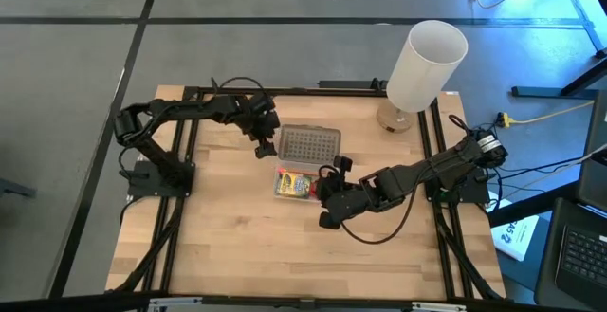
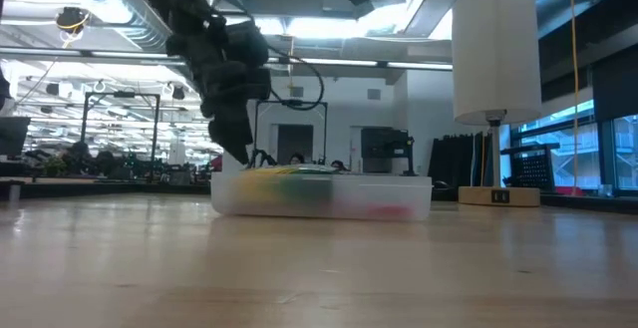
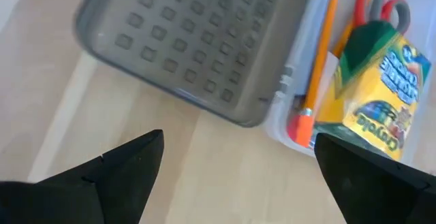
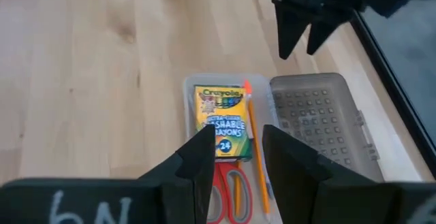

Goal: Pack school essentials
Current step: Close the supply box

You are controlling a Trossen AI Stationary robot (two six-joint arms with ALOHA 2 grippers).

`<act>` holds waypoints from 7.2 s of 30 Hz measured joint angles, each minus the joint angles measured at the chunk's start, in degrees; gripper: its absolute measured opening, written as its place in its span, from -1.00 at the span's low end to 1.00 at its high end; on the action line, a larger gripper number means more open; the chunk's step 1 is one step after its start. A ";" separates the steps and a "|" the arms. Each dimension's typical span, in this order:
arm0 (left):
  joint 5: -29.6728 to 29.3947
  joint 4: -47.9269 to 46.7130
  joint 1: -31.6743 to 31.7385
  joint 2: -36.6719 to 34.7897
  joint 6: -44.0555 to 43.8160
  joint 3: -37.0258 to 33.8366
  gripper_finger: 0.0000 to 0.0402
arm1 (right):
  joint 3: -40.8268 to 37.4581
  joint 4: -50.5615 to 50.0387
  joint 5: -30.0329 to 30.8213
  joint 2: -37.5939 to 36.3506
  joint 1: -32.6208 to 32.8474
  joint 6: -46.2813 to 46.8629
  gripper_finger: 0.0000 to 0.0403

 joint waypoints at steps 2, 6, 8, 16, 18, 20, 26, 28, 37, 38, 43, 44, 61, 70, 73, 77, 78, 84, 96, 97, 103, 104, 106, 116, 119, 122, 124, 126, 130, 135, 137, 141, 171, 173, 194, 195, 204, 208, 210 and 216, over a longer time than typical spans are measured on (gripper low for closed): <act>2.07 1.73 1.75 0.00 0.01 -0.99 0.86 | 0.00 -0.28 0.03 0.00 -0.51 1.26 -0.38; 6.93 5.67 5.34 0.00 -0.73 -2.77 0.86 | 0.00 -1.91 -0.08 0.00 -2.31 1.56 -0.38; 8.07 7.15 6.89 0.00 -3.17 -3.33 0.86 | 0.00 -4.46 -1.30 0.00 -4.16 1.87 -0.38; 8.19 7.36 8.56 0.00 -5.79 -4.59 0.86 | -3.85 -6.78 -15.82 0.00 -16.55 0.22 -0.38; 8.16 7.40 8.58 0.00 -5.67 -4.93 0.86 | -5.85 -6.68 -19.98 0.00 -20.00 -0.54 -0.38; 8.14 7.37 8.55 0.00 -5.65 -5.43 0.86 | -8.23 -5.97 -22.72 -0.36 -23.35 -1.02 -0.38; 7.96 7.47 8.49 0.02 -5.70 -6.45 0.86 | -14.23 0.17 -26.78 -2.53 -34.19 1.39 -0.38; 7.91 7.49 8.54 0.02 -6.01 -6.69 0.86 | -15.39 1.51 -25.82 -2.67 -37.74 1.99 -0.38; 7.65 7.54 6.83 0.02 -7.46 -6.84 0.86 | -23.42 9.43 -23.29 -2.23 -48.38 5.26 -0.38; 7.51 7.70 6.51 0.02 -7.46 -6.84 0.86 | -24.30 10.35 -23.29 -2.25 -48.98 5.22 -0.38; 7.44 8.46 5.26 0.02 -7.50 -6.82 0.86 | -27.28 13.46 -23.29 -2.21 -50.84 4.92 -0.38; 7.45 8.49 5.12 0.02 -7.54 -6.84 0.86 | -28.04 13.96 -23.29 -2.21 -51.08 4.77 -0.38; 4.84 8.57 4.49 0.02 -10.54 -6.82 0.86 | -34.25 25.03 -26.24 1.61 -51.91 4.36 -0.38; 4.60 8.58 3.60 0.02 -10.54 -6.82 0.86 | -34.16 30.03 -30.07 4.55 -51.91 2.97 -0.38; 4.60 8.57 3.60 0.04 -10.54 -6.82 0.86 | -34.18 31.14 -32.22 4.26 -51.84 1.67 -0.38; 4.61 8.57 3.60 0.04 -10.54 -6.82 0.86 | -34.18 32.59 -36.57 4.25 -51.84 0.35 -0.38; 4.63 8.55 3.60 0.04 -10.54 -6.82 0.86 | -34.18 32.89 -37.04 4.24 -51.71 0.23 -0.38; 4.90 6.88 3.62 0.04 -10.53 -6.82 0.86 | -34.18 32.76 -38.83 4.24 -51.71 -0.08 -0.38; -4.12 3.61 3.09 0.07 -7.32 -6.82 0.86 | -34.18 32.47 -40.03 4.24 -51.71 -0.78 -0.38; -6.16 3.61 2.75 0.07 -7.31 -6.82 0.86 | -34.18 32.29 -40.01 4.24 -51.71 -0.76 -0.38; -13.03 5.48 0.39 1.32 -5.52 -6.82 0.86 | -34.18 32.17 -40.01 4.22 -51.71 0.28 -0.38; -13.54 5.78 0.08 1.59 -5.34 -6.82 0.86 | -34.18 32.15 -40.01 4.22 -51.71 0.29 -0.38; -14.76 6.46 -0.50 1.68 -4.90 -6.82 0.86 | -34.18 32.14 -40.01 4.22 -51.71 0.36 -0.38; -16.73 8.53 -2.67 1.68 -4.39 -6.82 0.86 | -34.18 31.91 -43.19 4.20 -51.73 -1.29 -0.38; -16.71 8.49 -2.96 1.68 -4.32 -6.82 0.86 | -34.18 32.27 -44.90 4.20 -51.74 -1.61 -0.38; -16.71 8.50 -3.16 1.68 -4.34 -6.82 0.86 | -34.18 32.35 -46.62 4.20 -51.75 -2.66 -0.38; -16.68 8.54 -3.16 1.68 -4.38 -6.82 0.86 | -34.18 32.37 -48.06 4.20 -51.75 -2.78 -0.38; -16.62 8.96 -3.16 1.68 -4.51 -6.82 0.86 | -34.18 32.57 -49.45 4.20 -51.71 -3.20 -0.38; -16.32 8.96 -3.13 1.68 -4.56 -6.82 0.86 | -34.18 32.70 -52.66 4.20 -51.71 -4.51 -0.38; -16.16 9.13 -3.37 1.68 -4.63 -6.82 0.86 | -34.18 32.76 -56.61 4.20 -51.69 -4.95 -0.38; -16.12 9.25 -3.42 1.68 -4.73 -6.82 0.86 | -34.18 32.76 -58.88 4.20 -51.66 -5.38 -0.38; -16.12 9.19 -3.51 1.68 -4.74 -6.82 0.86 | -34.18 31.87 -61.99 4.17 -51.64 -5.38 -0.38; -16.20 8.93 -3.51 1.66 -5.54 -6.82 0.86 | -34.32 29.09 -69.29 7.28 -48.93 -6.21 -0.38; -16.20 8.56 -3.51 1.66 -5.54 -6.82 0.86 | -34.32 29.23 -68.11 7.28 -48.93 -6.46 -0.38; -16.18 9.31 -7.37 1.64 -4.08 -9.34 0.86 | -34.14 34.50 -68.97 9.83 -46.48 -5.54 -0.38; -16.16 9.60 -7.60 1.65 -4.10 -9.34 0.86 | -34.18 34.73 -69.61 9.88 -46.38 -5.50 -0.38; -16.24 10.58 -8.90 1.66 -4.09 -9.34 0.86 | -34.27 34.90 -70.75 9.94 -44.32 -5.48 -0.38; -17.94 8.05 -8.69 0.62 -3.93 -8.38 0.86 | -34.27 34.93 -69.35 9.92 -44.32 -5.50 -0.38; -19.52 5.87 -8.69 -0.68 -3.72 -7.60 0.86 | -34.27 34.93 -69.13 9.88 -44.33 -5.50 -0.38; -18.23 -0.36 -10.36 -6.37 -5.78 -6.90 0.86 | -34.25 34.86 -68.73 9.85 -44.34 -5.65 -0.38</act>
